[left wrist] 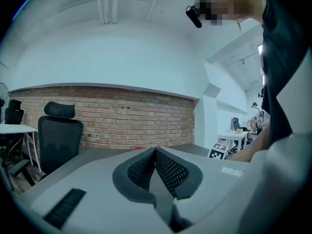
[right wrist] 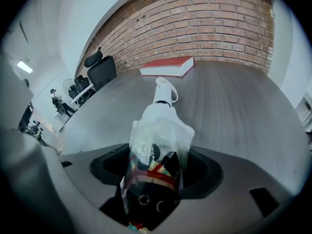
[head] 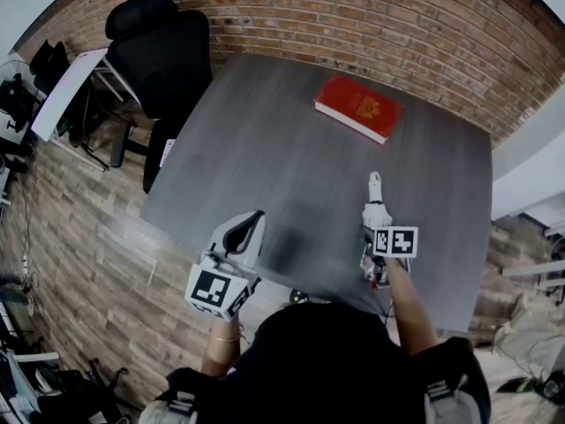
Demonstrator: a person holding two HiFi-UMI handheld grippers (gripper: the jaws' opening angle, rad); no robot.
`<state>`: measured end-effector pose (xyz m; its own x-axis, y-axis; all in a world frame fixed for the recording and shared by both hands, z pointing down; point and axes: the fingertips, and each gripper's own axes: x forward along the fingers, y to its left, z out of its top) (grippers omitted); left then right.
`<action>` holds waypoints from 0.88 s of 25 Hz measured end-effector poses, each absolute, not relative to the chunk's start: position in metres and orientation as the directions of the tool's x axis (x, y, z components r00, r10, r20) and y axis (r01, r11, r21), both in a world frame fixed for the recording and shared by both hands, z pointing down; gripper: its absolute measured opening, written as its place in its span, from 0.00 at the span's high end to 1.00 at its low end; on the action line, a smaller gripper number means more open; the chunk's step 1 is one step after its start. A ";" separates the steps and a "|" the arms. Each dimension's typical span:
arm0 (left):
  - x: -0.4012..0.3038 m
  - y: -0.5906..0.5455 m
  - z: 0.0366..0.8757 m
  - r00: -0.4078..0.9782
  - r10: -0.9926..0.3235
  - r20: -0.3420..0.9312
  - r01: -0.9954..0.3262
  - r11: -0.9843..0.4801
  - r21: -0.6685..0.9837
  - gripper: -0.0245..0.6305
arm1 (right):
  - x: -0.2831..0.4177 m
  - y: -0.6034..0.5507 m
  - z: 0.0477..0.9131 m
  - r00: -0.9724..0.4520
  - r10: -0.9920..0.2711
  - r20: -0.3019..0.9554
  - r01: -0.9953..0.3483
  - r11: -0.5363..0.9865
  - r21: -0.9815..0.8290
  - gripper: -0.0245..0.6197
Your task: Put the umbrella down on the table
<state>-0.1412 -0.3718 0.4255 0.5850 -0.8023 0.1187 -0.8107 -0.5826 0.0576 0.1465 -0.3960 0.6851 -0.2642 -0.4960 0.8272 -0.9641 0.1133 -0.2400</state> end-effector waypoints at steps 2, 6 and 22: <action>-0.141 -0.371 0.426 0.587 -0.801 0.119 -0.809 -0.585 0.057 0.96 | 0.146 -0.396 0.685 -0.260 -0.496 0.829 -0.965 0.115 -0.234 0.48; -0.143 -0.372 0.428 0.583 -0.802 0.127 -0.811 -0.583 0.043 0.96 | 0.146 -0.397 0.686 -0.257 -0.489 0.833 -0.966 0.115 -0.230 0.47; -0.143 -0.363 0.424 0.602 -0.791 0.112 -0.798 -0.600 0.057 0.96 | 0.139 -0.393 0.673 -0.284 -0.523 0.803 -0.957 0.100 -0.272 0.38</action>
<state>-0.1433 -0.3628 0.4241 0.6020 -0.7906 0.1120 -0.7982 -0.5998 0.0567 0.1389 -0.3934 0.6728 -0.2836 -0.5235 0.8035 -0.9569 0.1003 -0.2724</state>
